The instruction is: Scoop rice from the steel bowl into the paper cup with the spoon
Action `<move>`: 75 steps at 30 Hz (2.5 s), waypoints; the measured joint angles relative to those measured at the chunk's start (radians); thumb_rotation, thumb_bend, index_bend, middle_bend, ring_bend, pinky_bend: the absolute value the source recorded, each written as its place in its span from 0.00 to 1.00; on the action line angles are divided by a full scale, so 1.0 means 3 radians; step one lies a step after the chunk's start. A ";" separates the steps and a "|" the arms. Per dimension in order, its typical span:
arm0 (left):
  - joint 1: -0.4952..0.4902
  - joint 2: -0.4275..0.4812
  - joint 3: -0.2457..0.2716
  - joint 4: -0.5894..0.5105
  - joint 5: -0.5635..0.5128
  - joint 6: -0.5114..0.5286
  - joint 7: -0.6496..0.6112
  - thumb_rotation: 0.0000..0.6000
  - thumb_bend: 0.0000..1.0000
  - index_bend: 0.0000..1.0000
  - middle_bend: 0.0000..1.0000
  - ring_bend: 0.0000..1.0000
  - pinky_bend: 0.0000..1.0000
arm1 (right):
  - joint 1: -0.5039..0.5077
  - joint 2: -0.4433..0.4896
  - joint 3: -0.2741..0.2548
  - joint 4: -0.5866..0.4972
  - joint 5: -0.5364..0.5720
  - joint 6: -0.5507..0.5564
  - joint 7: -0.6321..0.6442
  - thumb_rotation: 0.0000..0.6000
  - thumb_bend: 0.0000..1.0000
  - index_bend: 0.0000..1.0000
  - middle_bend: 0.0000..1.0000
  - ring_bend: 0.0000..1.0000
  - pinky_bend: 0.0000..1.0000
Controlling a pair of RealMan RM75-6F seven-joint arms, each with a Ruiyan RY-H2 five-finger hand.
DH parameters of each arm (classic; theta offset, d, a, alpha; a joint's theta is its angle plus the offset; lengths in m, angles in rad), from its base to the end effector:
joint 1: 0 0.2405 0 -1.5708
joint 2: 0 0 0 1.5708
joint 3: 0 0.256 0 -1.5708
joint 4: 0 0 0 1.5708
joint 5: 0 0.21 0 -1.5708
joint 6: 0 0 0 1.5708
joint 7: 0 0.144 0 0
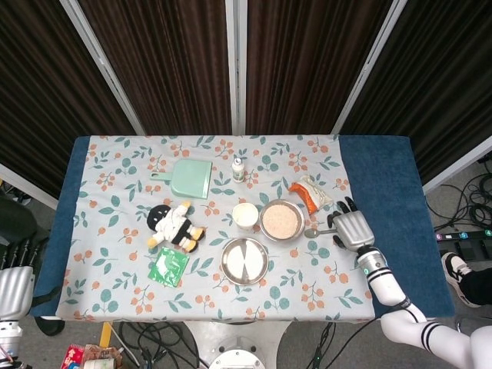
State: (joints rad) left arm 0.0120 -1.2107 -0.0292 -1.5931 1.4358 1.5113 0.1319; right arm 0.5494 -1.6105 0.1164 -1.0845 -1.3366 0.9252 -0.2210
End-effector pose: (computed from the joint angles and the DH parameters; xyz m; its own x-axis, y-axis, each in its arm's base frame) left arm -0.3305 0.1448 0.1349 0.4435 0.0524 0.8948 0.8840 0.1394 -0.4463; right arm -0.2753 -0.3329 -0.0110 0.6269 -0.2515 0.7374 -0.7766 -0.2778 0.5655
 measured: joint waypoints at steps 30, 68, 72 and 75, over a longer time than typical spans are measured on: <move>0.0000 -0.0021 0.0007 0.0031 -0.0016 0.0005 0.0007 1.00 0.07 0.18 0.12 0.06 0.04 | 0.0100 -0.0114 -0.0015 0.0189 0.0114 -0.0141 0.0119 1.00 0.26 0.49 0.51 0.18 0.07; 0.0056 -0.0032 0.0007 0.0087 0.0023 0.0118 -0.0073 1.00 0.07 0.18 0.12 0.06 0.04 | 0.0159 0.0473 -0.0061 -0.0390 0.0092 -0.0160 -0.0059 1.00 0.33 0.62 0.60 0.24 0.07; 0.0066 -0.0055 0.0003 0.0126 0.0044 0.0156 -0.0089 1.00 0.07 0.18 0.12 0.06 0.04 | 0.0249 0.0797 0.0009 -0.0817 0.0121 -0.0200 -0.0236 1.00 0.33 0.62 0.60 0.24 0.07; 0.0073 -0.0074 0.0002 0.0154 0.0054 0.0169 -0.0101 1.00 0.07 0.18 0.12 0.06 0.04 | 0.0410 0.0922 0.0085 -0.1023 0.0223 -0.0350 -0.0450 1.00 0.34 0.62 0.60 0.24 0.06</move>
State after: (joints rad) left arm 0.0339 -1.2328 -0.0285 -1.5469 1.4521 1.5621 0.1016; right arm 0.6723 -1.3340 0.1419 -1.3915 -1.2697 0.8203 -0.3561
